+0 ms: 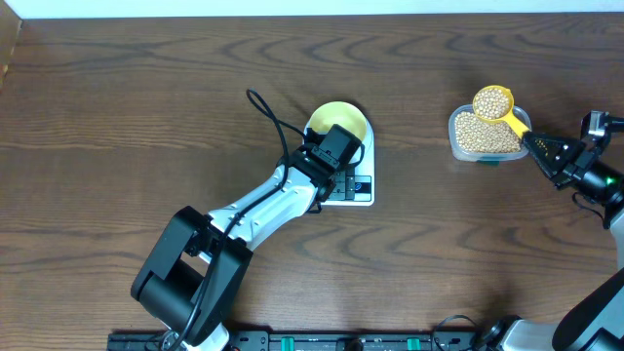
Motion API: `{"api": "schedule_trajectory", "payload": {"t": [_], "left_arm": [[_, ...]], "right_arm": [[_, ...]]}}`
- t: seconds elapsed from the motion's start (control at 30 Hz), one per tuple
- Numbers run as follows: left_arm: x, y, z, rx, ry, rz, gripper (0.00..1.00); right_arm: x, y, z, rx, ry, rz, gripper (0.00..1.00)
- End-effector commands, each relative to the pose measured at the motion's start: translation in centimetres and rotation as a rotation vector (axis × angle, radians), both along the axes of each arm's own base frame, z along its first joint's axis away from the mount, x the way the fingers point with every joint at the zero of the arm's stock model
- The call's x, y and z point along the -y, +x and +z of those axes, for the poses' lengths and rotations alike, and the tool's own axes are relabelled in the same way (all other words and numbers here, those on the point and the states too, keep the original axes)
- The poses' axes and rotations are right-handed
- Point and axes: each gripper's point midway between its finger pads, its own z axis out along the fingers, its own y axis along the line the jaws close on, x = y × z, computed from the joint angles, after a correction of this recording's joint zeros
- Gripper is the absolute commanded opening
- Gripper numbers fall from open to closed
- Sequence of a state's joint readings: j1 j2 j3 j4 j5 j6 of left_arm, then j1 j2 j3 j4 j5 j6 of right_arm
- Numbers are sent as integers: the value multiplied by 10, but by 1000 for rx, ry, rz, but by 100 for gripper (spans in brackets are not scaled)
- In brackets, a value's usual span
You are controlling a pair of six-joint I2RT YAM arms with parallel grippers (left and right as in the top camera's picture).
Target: Scoop item into bowl and weigh 50g on scale
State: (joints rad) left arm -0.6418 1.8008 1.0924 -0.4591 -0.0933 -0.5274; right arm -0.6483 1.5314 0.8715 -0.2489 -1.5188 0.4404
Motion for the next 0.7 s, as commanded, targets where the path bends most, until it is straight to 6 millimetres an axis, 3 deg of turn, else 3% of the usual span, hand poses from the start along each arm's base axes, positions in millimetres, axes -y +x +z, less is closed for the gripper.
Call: {"api": "schedule_trajectory", "payload": {"t": [0.0, 0.33, 0.67], "left_arm": [[-6, 0, -5, -1, 18, 34, 95], [-1, -7, -20, -56, 6, 21, 95], [1, -4, -20, -45, -2, 21, 95]], "right_arm": [[-4, -3, 3, 14, 29, 29, 1], [-4, -3, 3, 17, 27, 29, 1], [-3, -3, 3, 17, 27, 25, 1]]}}
